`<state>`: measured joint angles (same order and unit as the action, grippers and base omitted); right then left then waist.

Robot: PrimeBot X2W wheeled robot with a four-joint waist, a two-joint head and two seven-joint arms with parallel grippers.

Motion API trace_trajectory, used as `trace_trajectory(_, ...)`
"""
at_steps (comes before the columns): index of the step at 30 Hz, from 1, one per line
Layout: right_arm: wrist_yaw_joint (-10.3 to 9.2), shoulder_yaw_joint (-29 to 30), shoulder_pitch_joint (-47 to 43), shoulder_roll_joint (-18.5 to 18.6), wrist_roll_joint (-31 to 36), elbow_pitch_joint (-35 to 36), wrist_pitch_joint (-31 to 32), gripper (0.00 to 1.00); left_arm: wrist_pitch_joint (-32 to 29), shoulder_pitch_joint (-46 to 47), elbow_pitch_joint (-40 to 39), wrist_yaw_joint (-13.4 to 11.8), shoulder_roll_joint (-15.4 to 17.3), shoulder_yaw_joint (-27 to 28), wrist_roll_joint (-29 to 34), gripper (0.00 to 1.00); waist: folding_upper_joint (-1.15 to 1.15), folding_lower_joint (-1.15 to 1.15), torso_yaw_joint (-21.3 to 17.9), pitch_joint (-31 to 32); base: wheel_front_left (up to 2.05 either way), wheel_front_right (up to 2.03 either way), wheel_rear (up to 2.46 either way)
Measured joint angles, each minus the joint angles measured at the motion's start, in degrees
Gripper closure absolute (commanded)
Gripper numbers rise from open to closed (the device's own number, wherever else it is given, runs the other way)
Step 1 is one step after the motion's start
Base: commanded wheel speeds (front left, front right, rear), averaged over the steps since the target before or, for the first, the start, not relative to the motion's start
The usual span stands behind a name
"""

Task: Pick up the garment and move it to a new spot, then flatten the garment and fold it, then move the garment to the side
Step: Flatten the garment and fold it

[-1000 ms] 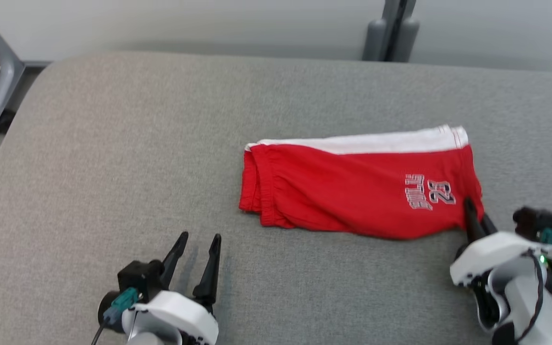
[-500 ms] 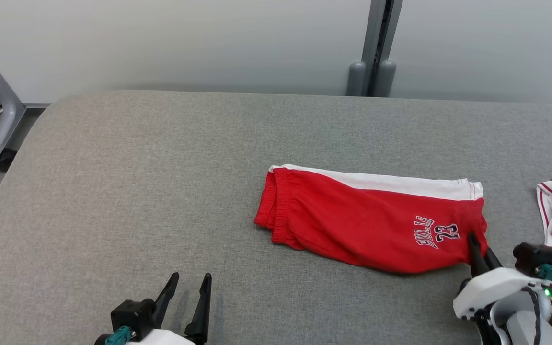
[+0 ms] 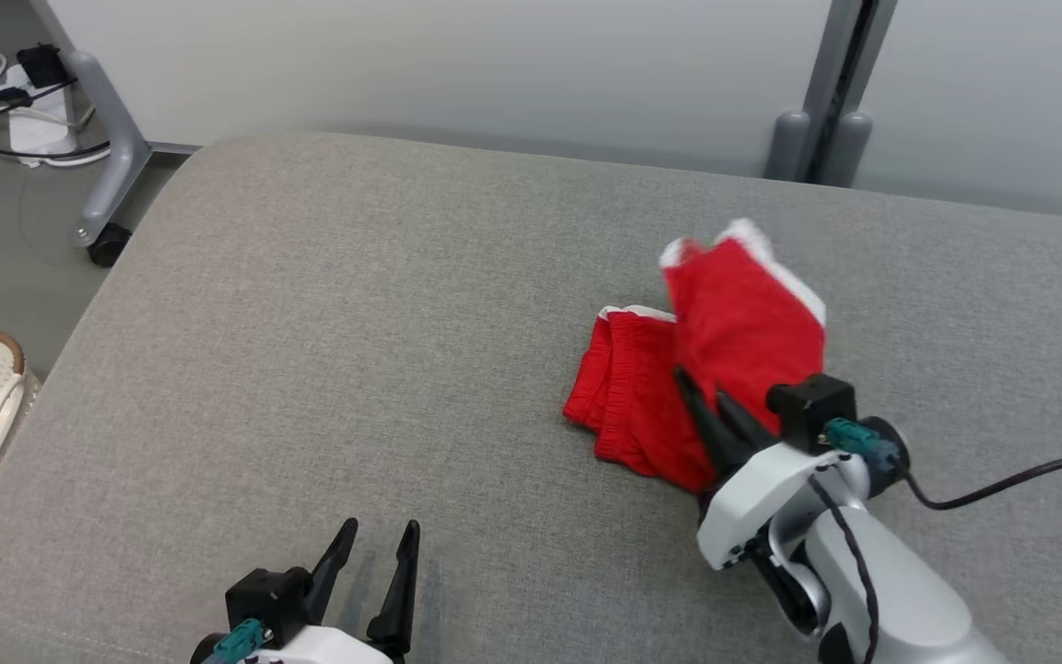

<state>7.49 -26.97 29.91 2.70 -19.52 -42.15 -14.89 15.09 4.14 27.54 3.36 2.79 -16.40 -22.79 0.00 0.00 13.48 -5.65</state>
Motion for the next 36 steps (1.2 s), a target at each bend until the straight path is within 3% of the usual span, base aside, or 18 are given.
trace_trajectory(2, 0.0, -4.0, 0.0, -0.1, -2.6, 0.4, 0.1, 1.0, 0.0, 0.0, 0.1, -0.1, 0.1, 0.1, 0.0, 0.0, 0.0, 0.0, 0.7, -0.2, 0.0, 0.0, 0.0)
trace_trajectory(3, 0.0, -5.4, 0.0, -0.1, -4.1, 0.5, 0.1, 0.93, 0.0, 0.1, 0.3, -0.1, 0.0, 0.3, 0.0, 0.0, 0.0, 0.0, 0.9, -0.3, 0.0, 0.0, 0.0)
trace_trajectory(4, 0.0, -6.4, 0.1, -0.1, -5.3, 0.5, 0.1, 0.55, 0.0, 0.1, 0.4, -0.3, 0.0, 0.4, 0.1, 0.0, 0.0, 0.0, 1.0, -0.4, 0.0, 0.0, 0.0)
trace_trajectory(5, 0.0, -7.5, 0.1, 0.0, -6.4, 0.3, 0.1, 0.0, 0.0, 0.3, 0.5, -0.4, 0.0, 0.7, 0.1, 0.0, 0.0, 0.0, 1.0, -0.4, 0.0, 0.0, 0.0)
trace_trajectory(12, 0.0, -8.9, 1.2, 0.0, -10.0, 0.7, 0.0, 0.0, 0.0, 1.7, 1.0, -0.9, 0.0, 3.0, 1.1, 0.0, 0.0, 0.0, -0.9, -0.5, 0.0, 0.0, 0.0)
trace_trajectory(15, 0.0, -4.2, 0.5, -0.1, -7.2, 2.1, 0.0, 0.0, 0.0, 1.9, 0.5, -1.4, 0.0, 4.5, 1.9, 0.0, 0.0, 0.0, -2.5, -0.4, 0.0, 0.0, 0.0)
trace_trajectory(21, 0.0, 12.2, -6.5, 0.2, 2.3, 4.9, -0.1, 0.0, 0.0, 1.6, -1.3, -2.4, 0.0, 7.8, 4.7, 0.0, 0.0, 0.0, -6.4, 0.2, 0.0, 0.0, 0.0)
trace_trajectory(25, 0.0, 19.3, -11.5, 0.1, 6.7, 6.8, -0.1, 0.0, 0.0, 0.6, -2.2, -2.6, 0.0, 9.2, 6.6, 0.0, 0.0, 0.0, -8.7, 0.8, 0.0, 0.0, 0.0)
trace_trajectory(36, 0.0, 25.7, -20.4, 0.1, 9.9, 10.8, -0.1, 0.0, 0.0, -2.7, -3.4, -2.8, 0.0, 11.3, 10.0, 0.0, 0.0, 0.0, -12.0, 3.9, 0.0, 0.0, 0.0)
